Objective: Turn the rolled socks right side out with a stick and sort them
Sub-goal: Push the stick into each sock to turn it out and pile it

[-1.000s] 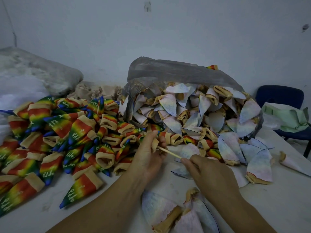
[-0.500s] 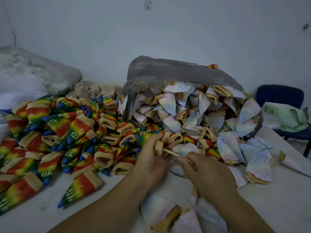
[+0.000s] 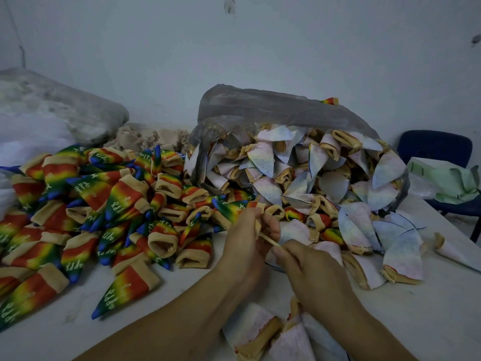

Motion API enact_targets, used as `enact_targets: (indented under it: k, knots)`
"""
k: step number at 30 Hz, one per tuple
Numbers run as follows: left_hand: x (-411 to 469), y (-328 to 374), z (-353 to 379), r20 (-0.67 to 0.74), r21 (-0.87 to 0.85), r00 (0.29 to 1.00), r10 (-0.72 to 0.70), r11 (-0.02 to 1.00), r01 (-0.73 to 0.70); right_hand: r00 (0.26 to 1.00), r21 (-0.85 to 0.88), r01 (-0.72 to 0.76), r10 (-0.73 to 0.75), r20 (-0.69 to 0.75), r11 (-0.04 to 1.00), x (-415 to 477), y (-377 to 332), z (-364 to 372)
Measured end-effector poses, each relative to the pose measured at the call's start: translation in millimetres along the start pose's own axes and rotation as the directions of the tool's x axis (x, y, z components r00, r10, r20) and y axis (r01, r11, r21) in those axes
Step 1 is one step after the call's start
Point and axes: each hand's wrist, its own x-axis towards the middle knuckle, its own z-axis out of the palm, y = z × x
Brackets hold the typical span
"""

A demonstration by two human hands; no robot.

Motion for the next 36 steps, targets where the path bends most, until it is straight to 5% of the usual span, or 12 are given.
enact_targets:
  k: [10,16,21,29,36]
  knots:
    - [0,-5,-11,0.018,0.082,0.999,0.048,0.995,-0.049,0.999,-0.013,-0.044,0.043,-0.028,0.999,2,13,-10]
    - [4,0,-17,0.015,-0.060,0.996,0.082,0.995,-0.081,0.997,-0.020,-0.076,0.076,0.006,0.997,4,26,-11]
    - [9,-8,-22,0.012,0.105,0.999,0.049,0.993,-0.050,0.997,-0.040,-0.082,0.082,-0.011,0.996,3,27,-9]
    - [11,-6,-18,-0.086,0.144,0.996,0.004,0.990,0.009,0.993,0.002,-0.114,0.114,-0.011,0.993,5,30,-11]
    - [10,-5,-27,-0.103,0.297,0.990,0.101,0.953,-0.066,0.993,0.034,-0.118,0.118,-0.013,0.992,3,30,-13]
